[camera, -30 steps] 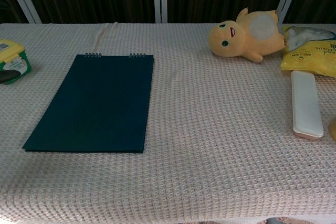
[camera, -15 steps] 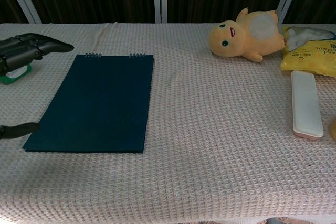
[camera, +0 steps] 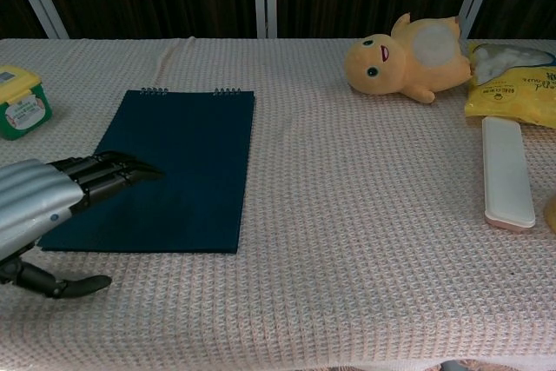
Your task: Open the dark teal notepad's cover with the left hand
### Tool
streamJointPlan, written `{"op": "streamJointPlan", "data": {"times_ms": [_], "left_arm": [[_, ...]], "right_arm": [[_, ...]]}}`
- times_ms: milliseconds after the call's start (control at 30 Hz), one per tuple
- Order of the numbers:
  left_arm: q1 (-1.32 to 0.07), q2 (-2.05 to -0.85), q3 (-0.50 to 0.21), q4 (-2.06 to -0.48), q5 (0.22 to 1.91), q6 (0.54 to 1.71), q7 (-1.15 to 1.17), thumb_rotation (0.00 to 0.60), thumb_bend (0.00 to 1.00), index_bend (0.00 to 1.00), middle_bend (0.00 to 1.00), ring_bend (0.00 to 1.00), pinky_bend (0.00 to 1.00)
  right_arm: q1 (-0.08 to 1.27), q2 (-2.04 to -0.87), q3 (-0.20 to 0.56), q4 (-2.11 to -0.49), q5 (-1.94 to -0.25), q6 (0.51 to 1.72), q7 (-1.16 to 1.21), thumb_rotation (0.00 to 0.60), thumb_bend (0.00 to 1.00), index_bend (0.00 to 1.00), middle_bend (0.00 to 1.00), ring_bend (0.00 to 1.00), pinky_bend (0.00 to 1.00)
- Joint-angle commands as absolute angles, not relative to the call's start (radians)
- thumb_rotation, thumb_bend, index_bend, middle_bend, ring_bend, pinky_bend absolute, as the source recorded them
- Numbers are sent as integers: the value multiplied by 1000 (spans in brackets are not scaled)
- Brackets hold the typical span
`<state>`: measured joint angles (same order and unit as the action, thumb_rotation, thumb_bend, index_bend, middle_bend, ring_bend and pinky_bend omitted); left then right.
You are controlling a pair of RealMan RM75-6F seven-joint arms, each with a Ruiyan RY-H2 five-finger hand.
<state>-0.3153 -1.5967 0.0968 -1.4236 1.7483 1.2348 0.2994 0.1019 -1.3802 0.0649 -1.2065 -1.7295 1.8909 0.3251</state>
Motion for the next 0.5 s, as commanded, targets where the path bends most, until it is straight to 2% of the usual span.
{"op": "streamJointPlan", "data": {"times_ms": [33,167,500], "left_arm": [[-322,-1621,84,-1392,1739,1237,307,496,213,95,82,34,195],[-322,-1630,77,-1372,1735,1249,336,498,248,169,103,43,196],[-319,-1632,75,-1360,1720,1258,399,498,285,238,105,45,196]], "right_arm": [[96,-1381,66,-1199,-1720,1889,337,600,327,0,0,0,0],[96,-1379,67,-1195,-1721,1886,337,600,327,0,0,0,0],[101,-1385,64,-1194,-1727,1868,326,600,327,0,0,0,0]]}}
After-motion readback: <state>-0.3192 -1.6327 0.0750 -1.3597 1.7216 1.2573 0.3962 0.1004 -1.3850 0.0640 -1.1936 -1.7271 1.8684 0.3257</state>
